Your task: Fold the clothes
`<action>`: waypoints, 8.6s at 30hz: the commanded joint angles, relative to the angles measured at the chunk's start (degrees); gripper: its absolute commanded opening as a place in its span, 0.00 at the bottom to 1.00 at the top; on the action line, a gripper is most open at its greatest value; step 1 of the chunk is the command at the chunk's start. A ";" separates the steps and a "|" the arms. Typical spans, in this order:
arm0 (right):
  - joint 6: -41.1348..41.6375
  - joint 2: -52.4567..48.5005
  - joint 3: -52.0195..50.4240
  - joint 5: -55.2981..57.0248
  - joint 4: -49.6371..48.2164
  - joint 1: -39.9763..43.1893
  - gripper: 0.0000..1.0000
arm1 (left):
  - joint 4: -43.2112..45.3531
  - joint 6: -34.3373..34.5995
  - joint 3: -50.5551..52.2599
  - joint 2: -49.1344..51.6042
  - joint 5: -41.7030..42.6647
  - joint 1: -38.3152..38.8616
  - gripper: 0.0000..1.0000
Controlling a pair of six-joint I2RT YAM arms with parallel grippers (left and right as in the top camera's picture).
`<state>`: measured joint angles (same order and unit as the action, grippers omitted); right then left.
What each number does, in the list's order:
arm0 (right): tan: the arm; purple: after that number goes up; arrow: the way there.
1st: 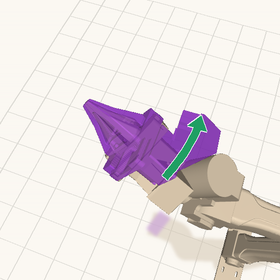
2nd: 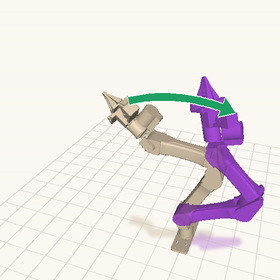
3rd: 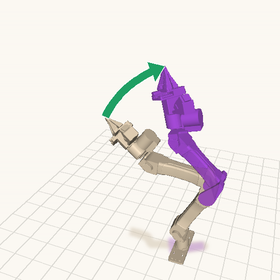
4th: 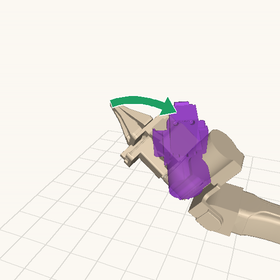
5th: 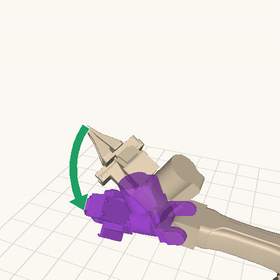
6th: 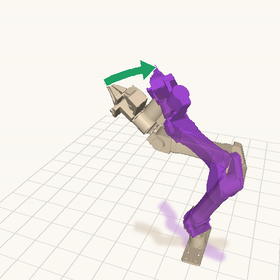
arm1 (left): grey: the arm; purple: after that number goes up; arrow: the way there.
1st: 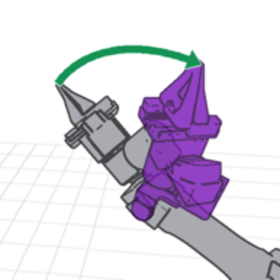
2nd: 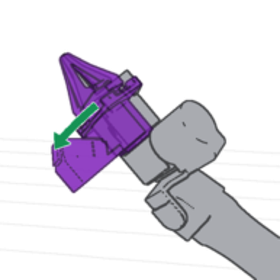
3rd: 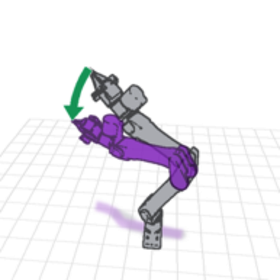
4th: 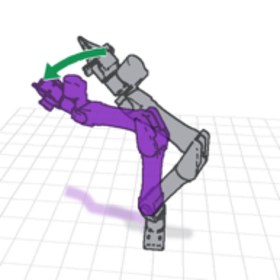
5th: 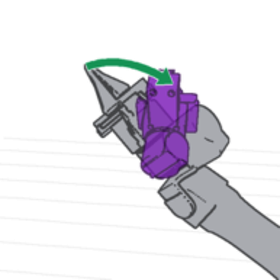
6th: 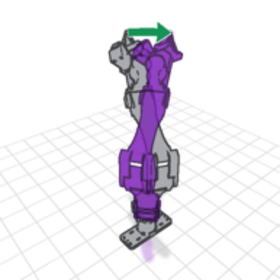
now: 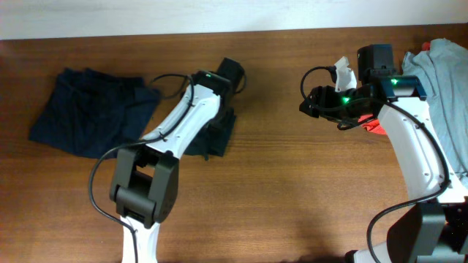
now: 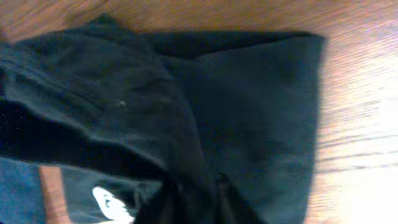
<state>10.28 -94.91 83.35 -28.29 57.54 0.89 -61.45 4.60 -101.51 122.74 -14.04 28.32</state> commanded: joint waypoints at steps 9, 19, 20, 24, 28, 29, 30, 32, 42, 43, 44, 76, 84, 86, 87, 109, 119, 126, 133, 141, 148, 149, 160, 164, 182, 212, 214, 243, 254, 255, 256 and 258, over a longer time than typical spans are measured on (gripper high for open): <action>-0.42 0.28 0.46 0.28 0.79 0.26 0.69 | -5.22 -3.72 -6.14 0.68 -6.36 4.52 0.69; -0.46 0.28 0.46 0.31 0.79 0.26 0.70 | -15.15 1.90 -18.84 0.70 -0.98 -4.39 0.77; -0.46 0.28 0.46 0.31 0.79 0.26 0.70 | -15.06 2.05 -18.62 1.05 2.67 -6.29 0.77; -0.46 0.28 0.46 0.33 0.79 0.26 0.70 | -14.86 2.01 -17.49 3.41 17.31 -13.84 0.77; -0.46 0.28 0.46 0.33 0.79 0.26 0.70 | -13.77 -1.57 -16.65 7.89 32.50 -20.00 0.82; -0.46 0.28 0.46 0.33 0.79 0.26 0.70 | -13.68 -1.64 -16.65 8.87 33.29 -20.76 0.83; -0.46 0.28 0.46 0.33 0.79 0.26 0.69 | -13.62 -1.66 -16.65 10.12 34.32 -21.55 0.86; -0.46 0.28 0.46 0.33 0.79 0.26 0.70 | -13.57 -1.73 -16.65 12.35 37.03 -22.75 0.86; -0.48 0.28 0.46 0.35 1.22 0.26 0.70 | -13.11 -3.85 -16.65 18.82 42.38 -25.59 0.87; -0.46 0.28 0.46 0.35 1.22 0.26 0.70 | -13.11 -3.85 -16.65 18.95 42.49 -25.59 0.87; -0.46 0.28 0.46 0.35 1.22 0.26 0.70 | -13.14 -4.20 -16.65 19.19 43.28 -25.42 0.87; 10.05 -14.97 0.44 0.07 -9.16 -13.07 0.04 | -7.15 -3.19 -5.44 20.09 49.42 -28.35 0.97; 10.19 -25.44 0.44 -7.80 -17.20 -17.81 0.04 | -3.45 -2.86 0.26 20.09 55.69 -28.28 0.97; 10.21 -26.99 0.46 -8.61 -19.10 -18.69 0.04 | -3.21 -2.91 0.87 20.09 57.59 -28.06 0.96; 10.49 -27.52 0.46 -8.59 -19.69 -19.06 0.04 | -3.21 -2.91 1.09 20.09 58.27 -27.89 0.96; 11.69 -28.26 0.44 -8.59 -21.05 -19.63 0.04 | 0.26 -1.16 1.14 20.09 59.98 -24.24 0.39; 11.67 -28.26 0.44 -8.57 -20.46 -19.63 0.04 | 2.51 -1.18 1.14 20.09 67.87 -23.63 0.83; 11.67 -28.26 0.44 -8.57 -20.46 -19.63 0.04 | 3.87 -1.16 1.14 20.09 67.84 -21.27 0.76; 11.67 -28.26 0.44 -8.57 -20.44 -19.63 0.04 | 5.35 -1.18 1.14 20.09 67.63 -19.41 0.30; 7.91 -28.26 0.46 -6.69 -16.24 -18.82 0.04 | 5.31 -1.22 1.11 19.78 67.89 -20.76 0.01; 4.55 -28.24 0.46 -2.54 -8.20 -13.73 0.04 | -0.31 -8.48 1.11 13.57 67.65 -24.70 0.01; 4.55 -28.24 0.46 -2.58 -7.82 -12.85 0.04 | -0.81 -9.18 1.11 12.15 67.30 -25.11 0.01; 4.52 -28.22 0.46 -2.71 -6.29 -8.39 0.04 | -0.98 -10.54 1.11 0.57 66.23 -29.68 0.01; 4.52 -28.22 0.46 -2.69 -6.32 -8.46 0.04 | -1.05 -10.56 1.11 -1.40 66.36 -32.24 0.01; 4.52 -28.22 0.46 -2.69 -6.34 -8.48 0.04 | -1.07 -18.34 1.07 -5.38 57.46 -57.07 0.00; 4.55 -28.22 0.46 -2.69 -4.37 -8.46 0.04 | 0.48 -5.88 -5.33 -5.46 27.74 -65.44 0.99; 4.55 -28.22 0.46 -2.69 -4.37 -8.46 0.04 | -0.63 -5.99 -6.34 -5.46 35.08 -65.57 0.99; -4.13 25.51 1.27 9.57 -5.03 -6.38 0.69 | -13.60 -25.14 -8.37 -45.79 14.86 -26.64 0.99; -4.09 31.89 1.25 9.94 1.05 -6.38 0.99 | -19.26 -24.15 -8.37 -47.34 15.13 -26.34 0.99; -4.09 31.76 1.25 9.92 1.53 -6.38 0.98 | -19.23 -24.17 -8.37 -47.32 15.13 -26.34 0.99; -4.07 31.63 1.25 9.92 2.14 -6.38 0.98 | -19.23 -24.15 -8.37 -47.32 15.15 -26.34 0.99; -4.07 31.39 1.25 9.90 3.78 -6.38 0.99 | -19.23 -24.17 -8.37 -47.34 15.13 -26.34 0.99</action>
<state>6.61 -63.22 84.73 -19.27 60.23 -5.69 -80.60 -19.97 -110.04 75.64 1.80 1.83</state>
